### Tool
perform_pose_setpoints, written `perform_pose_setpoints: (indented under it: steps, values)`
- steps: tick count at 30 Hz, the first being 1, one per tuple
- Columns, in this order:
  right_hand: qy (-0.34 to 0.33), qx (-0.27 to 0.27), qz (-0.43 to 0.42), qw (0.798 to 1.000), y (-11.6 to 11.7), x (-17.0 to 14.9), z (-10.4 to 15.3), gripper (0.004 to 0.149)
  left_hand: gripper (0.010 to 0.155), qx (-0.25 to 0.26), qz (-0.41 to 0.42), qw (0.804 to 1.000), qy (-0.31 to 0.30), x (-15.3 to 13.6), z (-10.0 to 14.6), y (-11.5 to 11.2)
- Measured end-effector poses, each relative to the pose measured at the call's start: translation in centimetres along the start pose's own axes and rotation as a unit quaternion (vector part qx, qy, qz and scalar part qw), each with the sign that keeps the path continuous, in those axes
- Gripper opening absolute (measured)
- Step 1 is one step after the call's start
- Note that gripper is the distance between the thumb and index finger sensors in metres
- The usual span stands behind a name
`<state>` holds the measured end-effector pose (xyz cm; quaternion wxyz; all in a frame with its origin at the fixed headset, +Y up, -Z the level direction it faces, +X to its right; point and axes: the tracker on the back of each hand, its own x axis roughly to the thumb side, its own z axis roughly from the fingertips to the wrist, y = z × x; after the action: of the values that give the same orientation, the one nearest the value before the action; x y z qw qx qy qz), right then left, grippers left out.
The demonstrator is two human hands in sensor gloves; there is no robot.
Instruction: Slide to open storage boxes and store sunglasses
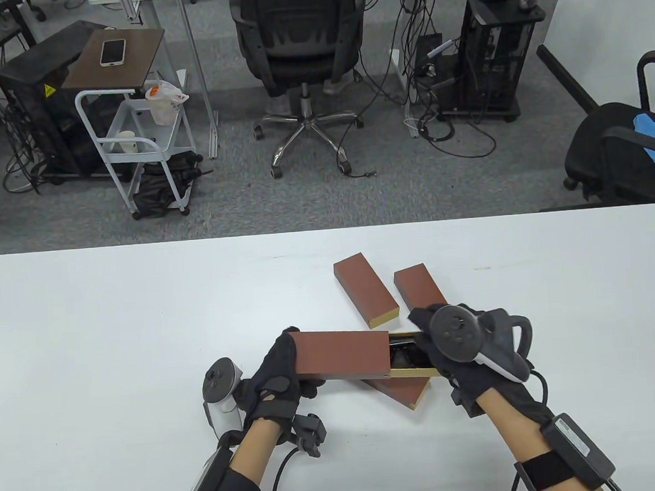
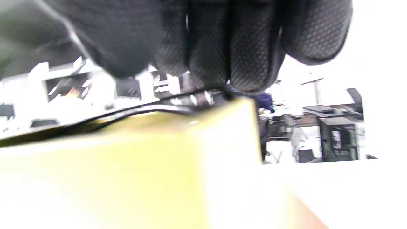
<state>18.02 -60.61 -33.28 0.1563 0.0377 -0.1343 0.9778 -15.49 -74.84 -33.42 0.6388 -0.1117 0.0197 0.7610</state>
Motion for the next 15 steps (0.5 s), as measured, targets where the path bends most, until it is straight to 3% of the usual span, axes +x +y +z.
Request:
perform_pose_setpoints:
  steps: [2,4,6,7,9,15]
  values:
    - [0.064,0.03,-0.071,0.995,0.9,-2.6,0.2,0.056,0.073,-0.006,0.005,1.0,0.0,0.0,0.0,-0.1]
    - [0.107,0.053,-0.193,0.974,2.4,-5.1,0.8,0.061,0.073,-0.008,0.005,1.0,0.0,0.0,0.0,-0.3]
    - [0.141,0.06,-0.339,0.928,4.1,-6.7,1.5,0.061,0.073,-0.013,0.002,1.0,-0.001,-0.2,-0.1,-0.5]
    - [0.161,0.065,-0.421,0.89,5.2,-7.4,2.0,0.059,0.073,-0.016,0.0,1.0,-0.002,-0.4,-0.1,-0.6]
    - [0.171,0.074,-0.471,0.862,6.4,-7.8,2.6,0.055,0.073,-0.023,-0.001,1.0,0.001,-0.7,-0.1,-0.8]
    - [0.171,0.069,-0.458,0.87,8.7,-8.8,3.9,0.054,0.073,-0.024,-0.018,1.0,0.009,-1.1,-0.1,-0.9]
